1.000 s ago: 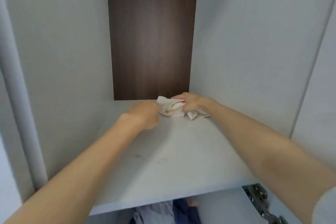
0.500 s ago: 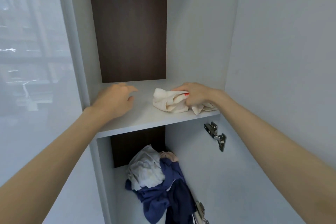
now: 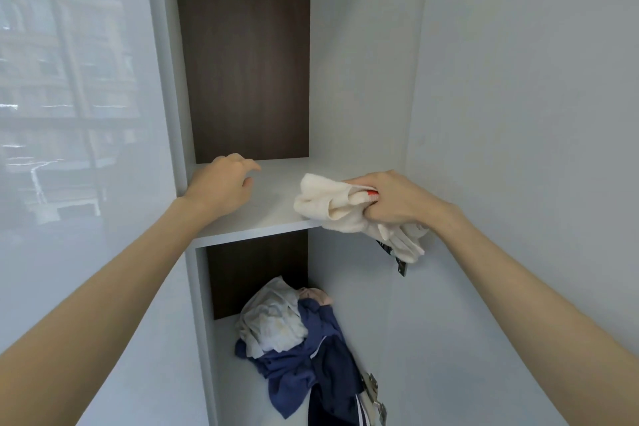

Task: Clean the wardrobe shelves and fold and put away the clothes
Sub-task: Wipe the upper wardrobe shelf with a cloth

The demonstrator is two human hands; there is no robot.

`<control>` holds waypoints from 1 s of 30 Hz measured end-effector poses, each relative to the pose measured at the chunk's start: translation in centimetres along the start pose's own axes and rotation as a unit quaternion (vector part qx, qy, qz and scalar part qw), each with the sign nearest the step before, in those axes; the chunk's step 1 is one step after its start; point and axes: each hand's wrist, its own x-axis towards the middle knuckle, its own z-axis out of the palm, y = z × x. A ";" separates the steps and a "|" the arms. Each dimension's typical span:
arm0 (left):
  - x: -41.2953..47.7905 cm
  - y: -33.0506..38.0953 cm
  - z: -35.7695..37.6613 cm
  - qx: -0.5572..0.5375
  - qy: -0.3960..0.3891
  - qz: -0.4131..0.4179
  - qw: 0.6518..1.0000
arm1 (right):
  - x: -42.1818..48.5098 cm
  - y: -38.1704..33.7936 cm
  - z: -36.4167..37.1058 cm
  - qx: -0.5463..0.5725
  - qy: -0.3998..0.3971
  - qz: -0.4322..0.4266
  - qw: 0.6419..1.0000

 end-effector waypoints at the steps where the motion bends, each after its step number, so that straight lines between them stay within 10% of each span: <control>1: -0.1 0.1 -0.1 -0.004 0.007 0.004 1.000 | 0.0 0.0 0.1 0.002 0.022 -0.001 1.000; 12: 0.4 0.9 -0.3 0.010 0.050 -0.016 0.999 | 8.4 -1.0 -0.7 -0.023 0.203 -0.011 0.979; 30: 7.2 -0.4 5.2 0.026 -0.033 -0.193 0.980 | 38.8 -1.0 12.4 -0.099 0.032 -0.077 0.992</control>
